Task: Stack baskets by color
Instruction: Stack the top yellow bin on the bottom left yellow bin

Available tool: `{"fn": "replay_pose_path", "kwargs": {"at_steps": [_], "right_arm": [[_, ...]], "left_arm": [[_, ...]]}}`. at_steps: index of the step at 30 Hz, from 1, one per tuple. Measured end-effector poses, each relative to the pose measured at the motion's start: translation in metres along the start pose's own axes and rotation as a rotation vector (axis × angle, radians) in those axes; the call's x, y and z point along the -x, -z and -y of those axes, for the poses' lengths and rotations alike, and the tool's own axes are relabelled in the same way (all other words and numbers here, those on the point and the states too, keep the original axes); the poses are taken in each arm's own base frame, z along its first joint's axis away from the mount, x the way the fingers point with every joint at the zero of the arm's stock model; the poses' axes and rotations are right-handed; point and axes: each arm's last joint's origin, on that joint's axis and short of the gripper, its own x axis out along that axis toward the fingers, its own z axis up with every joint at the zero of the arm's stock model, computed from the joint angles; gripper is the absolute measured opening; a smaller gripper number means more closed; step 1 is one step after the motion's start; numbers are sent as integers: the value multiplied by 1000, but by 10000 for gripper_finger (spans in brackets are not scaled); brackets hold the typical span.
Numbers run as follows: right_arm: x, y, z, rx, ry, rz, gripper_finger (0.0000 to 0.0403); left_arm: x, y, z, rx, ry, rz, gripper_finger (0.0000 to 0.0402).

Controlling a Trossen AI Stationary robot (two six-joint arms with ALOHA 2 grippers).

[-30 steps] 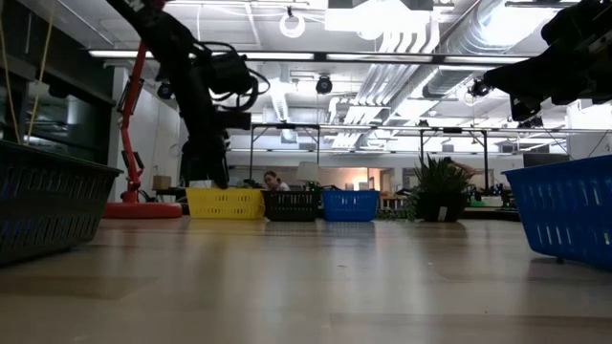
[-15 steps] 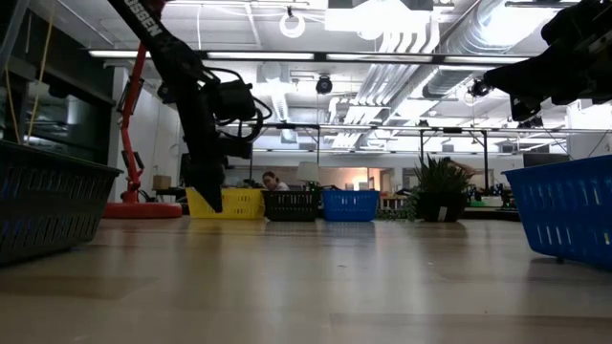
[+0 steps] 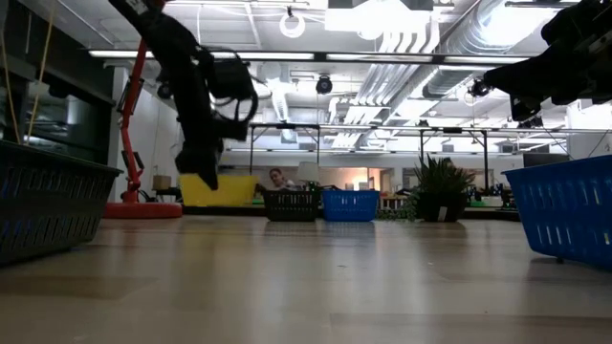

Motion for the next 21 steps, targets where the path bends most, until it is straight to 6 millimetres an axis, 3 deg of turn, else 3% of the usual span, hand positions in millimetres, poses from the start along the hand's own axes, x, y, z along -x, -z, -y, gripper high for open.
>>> {"fn": "replay_pose_path", "kwargs": {"at_steps": [11, 15, 21], "right_arm": [[0, 0, 0, 0, 0, 0, 0], [0, 0, 0, 0, 0, 0, 0], [0, 0, 0, 0, 0, 0, 0]], "left_arm": [[99, 18, 12, -46, -79, 179, 1], [126, 24, 35, -153, -34, 251, 0], [154, 34, 88, -416, 58, 285, 0]]}}
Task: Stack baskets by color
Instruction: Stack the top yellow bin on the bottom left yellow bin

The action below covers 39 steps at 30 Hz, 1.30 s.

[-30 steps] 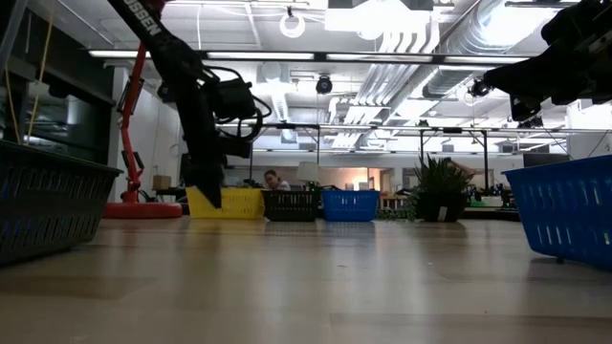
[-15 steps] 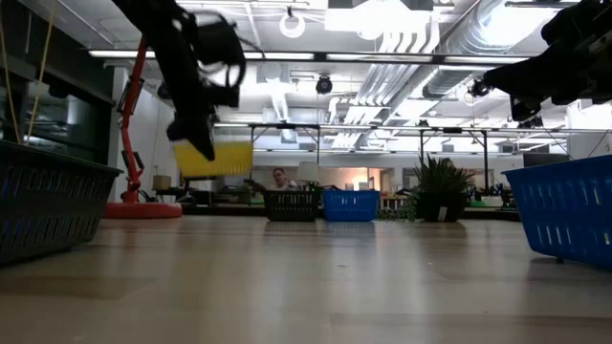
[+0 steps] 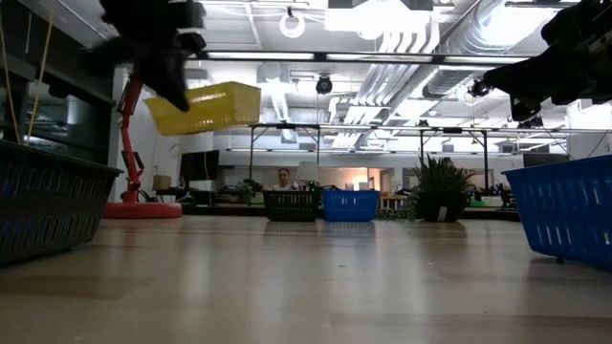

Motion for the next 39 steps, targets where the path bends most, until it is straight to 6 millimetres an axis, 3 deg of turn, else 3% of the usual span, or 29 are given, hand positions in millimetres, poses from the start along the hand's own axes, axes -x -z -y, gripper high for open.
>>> {"fn": "replay_pose_path", "kwargs": {"at_steps": [5, 7, 10, 15, 20, 25, 29, 39], "right_arm": [[0, 0, 0, 0, 0, 1, 0], [0, 0, 0, 0, 0, 0, 0], [0, 0, 0, 0, 0, 0, 0], [0, 0, 0, 0, 0, 0, 0], [0, 0, 0, 0, 0, 0, 0], [0, 0, 0, 0, 0, 0, 0], [0, 0, 0, 0, 0, 0, 0], [0, 0, 0, 0, 0, 0, 0]], "left_arm": [[23, -7, 56, -350, 120, 31, 0], [34, -9, 75, -370, 123, 74, 0], [53, -11, 96, -258, 136, 141, 0], [86, -25, 117, 72, 265, 206, 0], [108, -41, 139, 348, 466, 134, 0], [119, -44, 179, 453, 543, 4, 0], [119, -38, 207, 493, 475, -135, 0], [116, -17, 248, 467, 330, -312, 0]]}}
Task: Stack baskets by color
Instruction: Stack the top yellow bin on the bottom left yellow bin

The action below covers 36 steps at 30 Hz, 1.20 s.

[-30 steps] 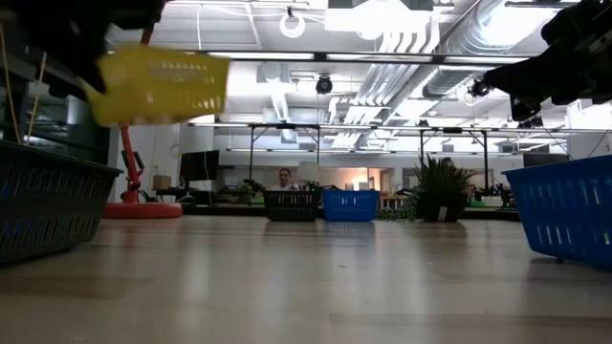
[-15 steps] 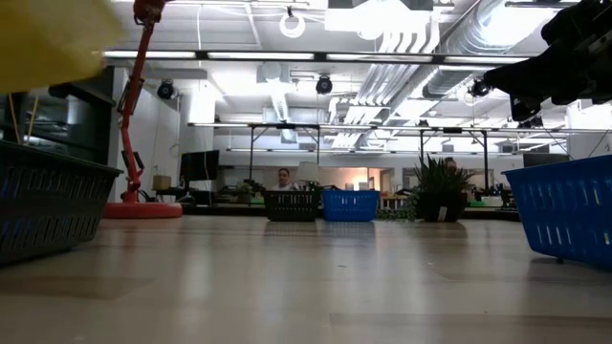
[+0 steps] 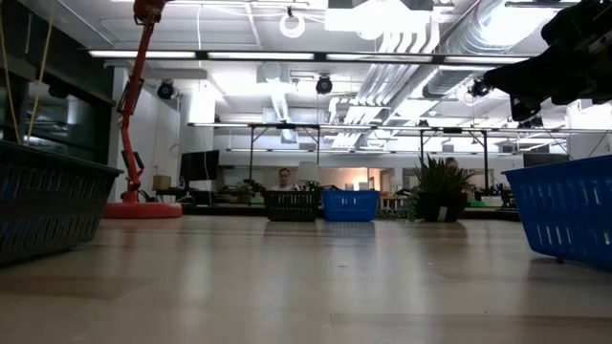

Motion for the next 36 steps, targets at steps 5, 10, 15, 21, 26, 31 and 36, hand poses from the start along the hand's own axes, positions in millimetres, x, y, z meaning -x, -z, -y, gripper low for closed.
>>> {"fn": "replay_pose_path", "kwargs": {"at_steps": [5, 10, 15, 21, 26, 31, 36], "right_arm": [[0, 0, 0, 0, 0, 0, 0], [0, 0, 0, 0, 0, 0, 0], [0, 0, 0, 0, 0, 0, 0], [0, 0, 0, 0, 0, 0, 0], [0, 0, 0, 0, 0, 0, 0], [0, 0, 0, 0, 0, 0, 0], [0, 0, 0, 0, 0, 0, 0]], "left_arm": [[-6, 2, 5, -27, -37, 39, 0], [-10, 0, 8, -35, -33, 44, 0], [-10, 0, 13, -34, 12, 60, 0], [-10, 0, 13, -63, -1, 77, 0], [-10, -1, 12, -64, -11, 101, 0], [-10, -1, 12, -79, -12, 99, 0], [-10, -1, 12, -106, -12, 94, 0]]}}
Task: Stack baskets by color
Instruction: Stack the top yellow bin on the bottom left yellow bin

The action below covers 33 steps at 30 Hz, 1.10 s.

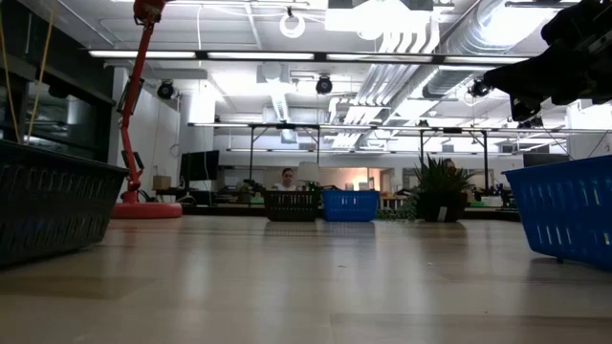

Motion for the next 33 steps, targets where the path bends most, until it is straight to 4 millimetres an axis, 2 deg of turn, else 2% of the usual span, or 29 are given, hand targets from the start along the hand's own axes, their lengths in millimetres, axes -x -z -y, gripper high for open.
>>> {"fn": "replay_pose_path", "kwargs": {"at_steps": [6, 12, 17, 24, 29, 33], "right_arm": [[0, 0, 0, 0, 0, 0, 0], [0, 0, 0, 0, 0, 0, 0], [0, 0, 0, 0, -1, 0, 0], [0, 0, 0, 0, 0, 0, 0], [0, 0, 0, 0, 0, 0, 0], [0, 0, 0, 0, -1, 1, 0]], "left_arm": [[0, 0, -2, -6, -12, -6, 8], [0, 0, -2, 2, -20, -9, 39], [0, 0, -2, 48, -20, -8, 88], [1, -1, -2, 98, -13, -6, 178], [22, -16, -1, 76, 51, 59, 220], [36, -30, -2, 49, 66, 155, 226]]}}
